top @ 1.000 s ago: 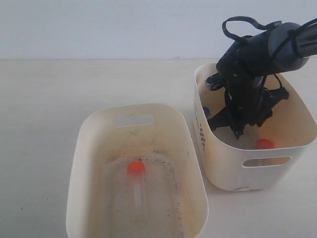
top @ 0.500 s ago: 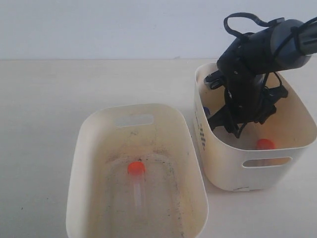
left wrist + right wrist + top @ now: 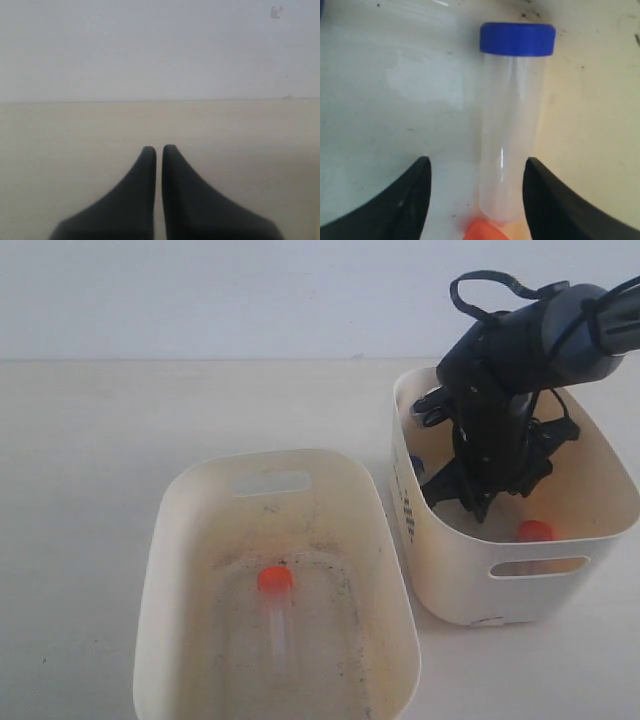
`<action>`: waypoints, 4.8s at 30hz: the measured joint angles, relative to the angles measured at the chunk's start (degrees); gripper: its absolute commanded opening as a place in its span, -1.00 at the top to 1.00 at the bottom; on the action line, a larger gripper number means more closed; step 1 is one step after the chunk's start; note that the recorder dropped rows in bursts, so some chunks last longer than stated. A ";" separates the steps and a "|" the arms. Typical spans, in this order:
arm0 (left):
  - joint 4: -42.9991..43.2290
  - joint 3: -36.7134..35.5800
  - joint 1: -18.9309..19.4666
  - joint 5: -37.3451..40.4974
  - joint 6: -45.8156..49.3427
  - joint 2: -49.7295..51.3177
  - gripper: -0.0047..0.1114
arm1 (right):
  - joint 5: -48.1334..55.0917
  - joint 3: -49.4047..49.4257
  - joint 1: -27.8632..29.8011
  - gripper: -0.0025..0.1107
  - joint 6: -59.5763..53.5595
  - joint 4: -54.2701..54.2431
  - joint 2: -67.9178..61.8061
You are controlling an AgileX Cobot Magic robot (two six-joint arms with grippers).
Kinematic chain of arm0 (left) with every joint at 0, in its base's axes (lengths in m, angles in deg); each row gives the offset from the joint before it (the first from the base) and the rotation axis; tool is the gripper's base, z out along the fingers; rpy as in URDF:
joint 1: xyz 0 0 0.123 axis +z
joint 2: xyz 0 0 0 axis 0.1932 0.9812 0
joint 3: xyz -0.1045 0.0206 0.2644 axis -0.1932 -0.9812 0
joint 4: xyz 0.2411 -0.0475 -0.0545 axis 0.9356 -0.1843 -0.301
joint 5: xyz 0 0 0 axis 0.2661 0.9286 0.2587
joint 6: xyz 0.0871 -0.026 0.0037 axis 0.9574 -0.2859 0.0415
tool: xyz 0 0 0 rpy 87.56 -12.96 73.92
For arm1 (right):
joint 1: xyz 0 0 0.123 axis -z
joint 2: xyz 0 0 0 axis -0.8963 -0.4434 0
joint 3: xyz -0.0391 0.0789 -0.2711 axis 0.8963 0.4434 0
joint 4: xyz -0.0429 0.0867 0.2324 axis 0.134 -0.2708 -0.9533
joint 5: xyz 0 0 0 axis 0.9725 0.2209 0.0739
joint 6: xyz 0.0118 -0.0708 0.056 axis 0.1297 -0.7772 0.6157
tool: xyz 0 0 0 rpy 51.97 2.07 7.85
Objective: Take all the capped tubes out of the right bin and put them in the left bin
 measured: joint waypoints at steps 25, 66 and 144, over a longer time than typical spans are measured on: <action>0.00 0.00 0.00 0.00 0.00 0.00 0.85 | 1.38 -2.84 0.71 0.05 -2.15 -0.32 3.71; 0.00 0.00 0.00 0.00 0.00 0.00 0.85 | 2.51 -2.72 -2.74 0.05 7.68 4.58 4.09; 0.00 0.00 0.00 0.00 0.00 0.00 0.85 | 9.91 -2.94 -3.77 0.60 16.76 15.17 -5.96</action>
